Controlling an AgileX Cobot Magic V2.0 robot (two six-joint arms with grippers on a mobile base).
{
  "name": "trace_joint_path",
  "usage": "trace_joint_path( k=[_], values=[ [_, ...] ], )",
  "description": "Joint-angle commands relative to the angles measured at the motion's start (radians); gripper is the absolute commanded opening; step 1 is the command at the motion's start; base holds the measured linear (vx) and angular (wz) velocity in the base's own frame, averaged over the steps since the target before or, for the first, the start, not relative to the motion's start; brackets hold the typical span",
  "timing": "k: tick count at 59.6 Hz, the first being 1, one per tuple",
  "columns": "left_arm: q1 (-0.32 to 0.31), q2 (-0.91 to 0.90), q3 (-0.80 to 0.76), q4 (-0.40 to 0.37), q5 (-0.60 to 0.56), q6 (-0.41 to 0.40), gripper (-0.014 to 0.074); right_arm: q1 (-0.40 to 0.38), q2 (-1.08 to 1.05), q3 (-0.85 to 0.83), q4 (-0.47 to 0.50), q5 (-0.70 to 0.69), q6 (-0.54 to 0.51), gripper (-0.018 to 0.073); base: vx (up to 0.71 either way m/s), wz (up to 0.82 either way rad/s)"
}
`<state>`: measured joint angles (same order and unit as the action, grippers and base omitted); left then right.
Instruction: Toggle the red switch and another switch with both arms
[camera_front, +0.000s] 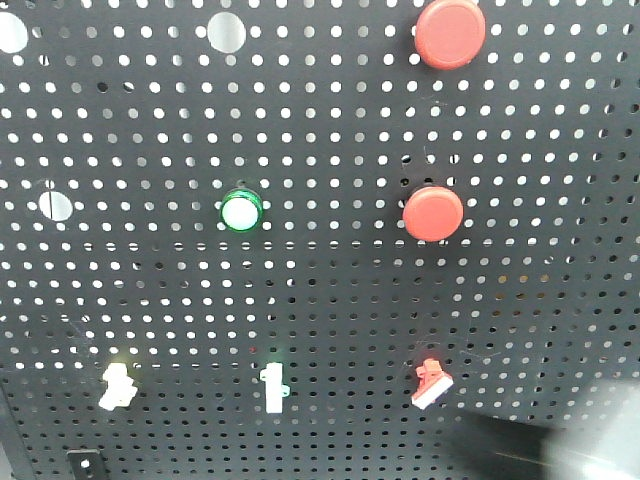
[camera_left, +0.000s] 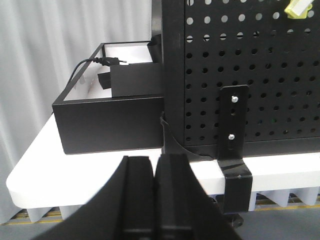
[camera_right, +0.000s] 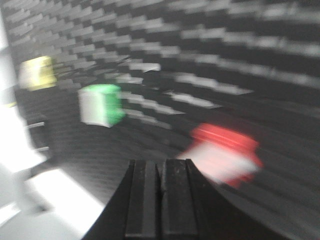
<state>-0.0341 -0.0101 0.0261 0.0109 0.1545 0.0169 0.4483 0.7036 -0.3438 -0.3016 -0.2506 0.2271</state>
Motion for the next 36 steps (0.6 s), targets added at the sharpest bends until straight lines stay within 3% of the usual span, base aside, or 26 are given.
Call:
trace_joint_path(
  k=[1,9,14,19,24,36],
  values=[
    [0.001,-0.009,0.021,-0.011,-0.084,0.001,0.0002,-0.112,-0.149,0.053,0.059,-0.066,-0.069,-0.0006,0.0,0.0],
    [0.001,-0.009,0.021,-0.011,-0.084,0.001,0.0002,-0.261,-0.374,0.206,0.125,-0.035,-0.096,-0.0006,0.0,0.0],
    [0.001,-0.009,0.021,-0.011,-0.084,0.001,0.0002,-0.316,-0.479,0.314,0.138,-0.028,-0.084,-0.0006,0.0,0.0],
    [0.001,-0.009,0.021,-0.011,-0.084,0.001,0.0002,-0.345,-0.559,0.387,0.139,-0.023,-0.086,-0.0006,0.0,0.0],
    [0.001,-0.009,0.021,-0.011,-0.084,0.001,0.0002,-0.365,-0.622,0.378,0.134,0.144,-0.097,-0.0006,0.0,0.0],
    [0.001,-0.009,0.021,-0.011,-0.084,0.001,0.0002,-0.438,-0.728,0.38,0.133,0.282,-0.139,-0.0006,0.0,0.0]
  ],
)
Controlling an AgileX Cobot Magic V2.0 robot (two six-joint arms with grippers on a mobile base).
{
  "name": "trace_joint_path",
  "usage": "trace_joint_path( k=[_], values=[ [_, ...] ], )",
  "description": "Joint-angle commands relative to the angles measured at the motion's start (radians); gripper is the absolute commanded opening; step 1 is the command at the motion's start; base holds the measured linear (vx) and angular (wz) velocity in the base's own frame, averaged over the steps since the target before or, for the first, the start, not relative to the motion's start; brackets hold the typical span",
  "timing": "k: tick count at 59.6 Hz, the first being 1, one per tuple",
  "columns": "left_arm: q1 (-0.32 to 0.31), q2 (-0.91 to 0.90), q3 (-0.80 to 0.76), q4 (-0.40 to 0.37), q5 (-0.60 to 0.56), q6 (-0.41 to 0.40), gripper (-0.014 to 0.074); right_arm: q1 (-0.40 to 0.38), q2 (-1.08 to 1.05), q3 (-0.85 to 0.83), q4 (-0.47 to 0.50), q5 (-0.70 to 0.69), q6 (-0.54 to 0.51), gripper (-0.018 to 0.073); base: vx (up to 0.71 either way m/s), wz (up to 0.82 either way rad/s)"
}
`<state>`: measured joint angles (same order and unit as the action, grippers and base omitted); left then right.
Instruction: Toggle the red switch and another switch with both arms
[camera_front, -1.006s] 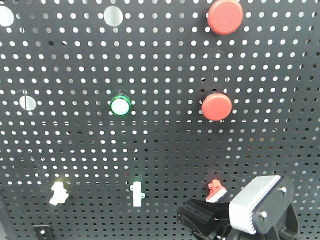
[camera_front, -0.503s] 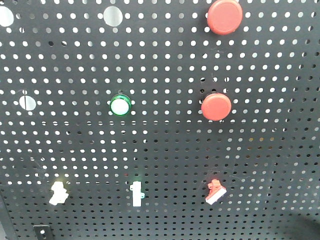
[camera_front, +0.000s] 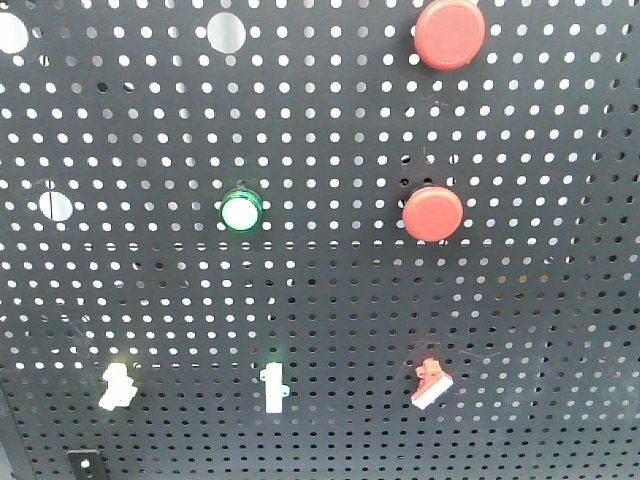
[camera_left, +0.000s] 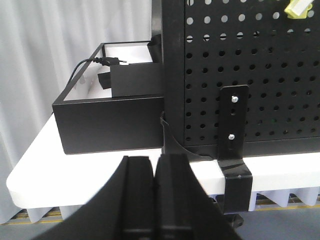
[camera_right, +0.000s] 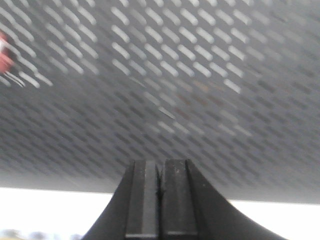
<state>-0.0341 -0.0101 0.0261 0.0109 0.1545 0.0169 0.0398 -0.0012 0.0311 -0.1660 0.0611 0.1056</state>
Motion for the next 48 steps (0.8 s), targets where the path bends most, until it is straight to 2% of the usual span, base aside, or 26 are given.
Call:
trace_joint_path(
  k=[1,20,26,37,48],
  values=[
    [0.001,-0.009,0.021,-0.011,-0.084,0.001,0.0002,-0.034,-0.023,0.005,-0.003,-0.03,-0.016,-0.0006,0.0,0.0],
    [0.001,-0.009,0.021,-0.011,-0.083,0.001,0.0002,-0.082,-0.018,0.005,-0.003,-0.024,-0.018,-0.0006,0.0,0.0],
    [0.001,-0.009,0.021,-0.011,-0.083,0.001,0.0002,-0.082,-0.018,0.005,0.003,-0.021,-0.08,-0.0006,0.0,0.0],
    [0.001,-0.009,0.021,-0.011,-0.083,0.001,0.0002,-0.082,-0.018,0.005,0.119,-0.019,-0.163,-0.0006,0.0,0.0],
    [0.001,-0.009,0.021,-0.011,-0.083,0.001,0.0002,-0.082,-0.018,0.005,0.125,-0.019,-0.167,-0.0006,0.0,0.0]
  ],
)
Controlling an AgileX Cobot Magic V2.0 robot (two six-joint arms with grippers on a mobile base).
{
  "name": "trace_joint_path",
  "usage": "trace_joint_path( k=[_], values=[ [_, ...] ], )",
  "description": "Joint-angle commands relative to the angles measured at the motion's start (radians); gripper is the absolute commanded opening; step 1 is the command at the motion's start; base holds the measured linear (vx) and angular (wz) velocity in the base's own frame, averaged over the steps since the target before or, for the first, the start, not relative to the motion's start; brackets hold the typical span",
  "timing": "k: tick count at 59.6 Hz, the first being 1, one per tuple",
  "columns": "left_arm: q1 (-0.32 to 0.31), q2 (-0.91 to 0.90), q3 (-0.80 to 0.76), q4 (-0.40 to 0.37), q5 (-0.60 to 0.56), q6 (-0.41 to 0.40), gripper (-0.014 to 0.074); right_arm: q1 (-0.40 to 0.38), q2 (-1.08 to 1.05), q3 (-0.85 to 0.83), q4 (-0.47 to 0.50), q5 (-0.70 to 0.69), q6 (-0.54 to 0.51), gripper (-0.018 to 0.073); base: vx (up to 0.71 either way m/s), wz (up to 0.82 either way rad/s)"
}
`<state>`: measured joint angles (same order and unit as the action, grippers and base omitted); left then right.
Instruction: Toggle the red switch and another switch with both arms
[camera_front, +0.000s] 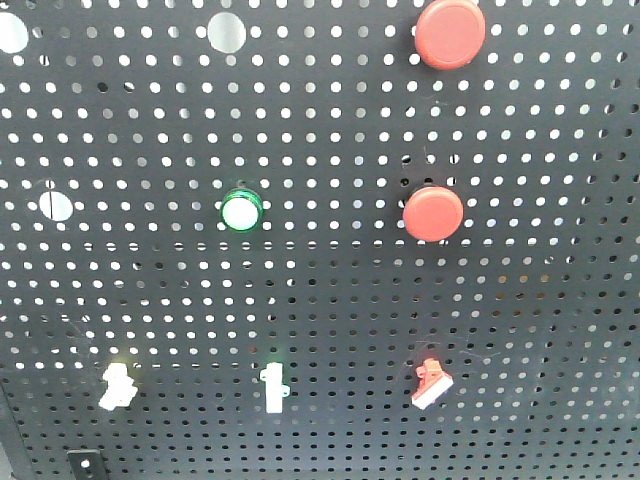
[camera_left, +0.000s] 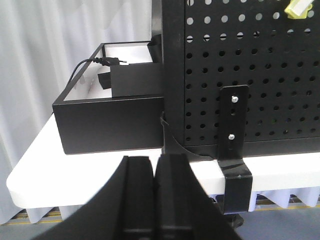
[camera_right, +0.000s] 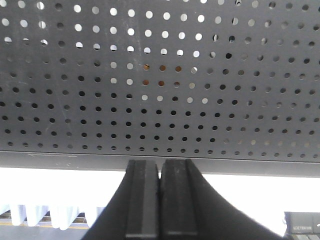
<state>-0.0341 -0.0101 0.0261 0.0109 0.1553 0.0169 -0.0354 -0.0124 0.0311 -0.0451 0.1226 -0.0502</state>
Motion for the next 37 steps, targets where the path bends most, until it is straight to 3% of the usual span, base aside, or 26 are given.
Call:
trace_joint_path(
  k=[1,37],
  values=[
    [0.001,-0.009,0.021,-0.011,-0.084,0.001,0.0002,-0.007,-0.007,0.005,0.004,-0.081,-0.011,-0.0006,0.0,0.0],
    [0.001,-0.009,0.021,-0.011,-0.084,0.001,0.0002,-0.007,-0.007,0.005,0.004,-0.081,-0.011,-0.0006,0.0,0.0]
  ],
)
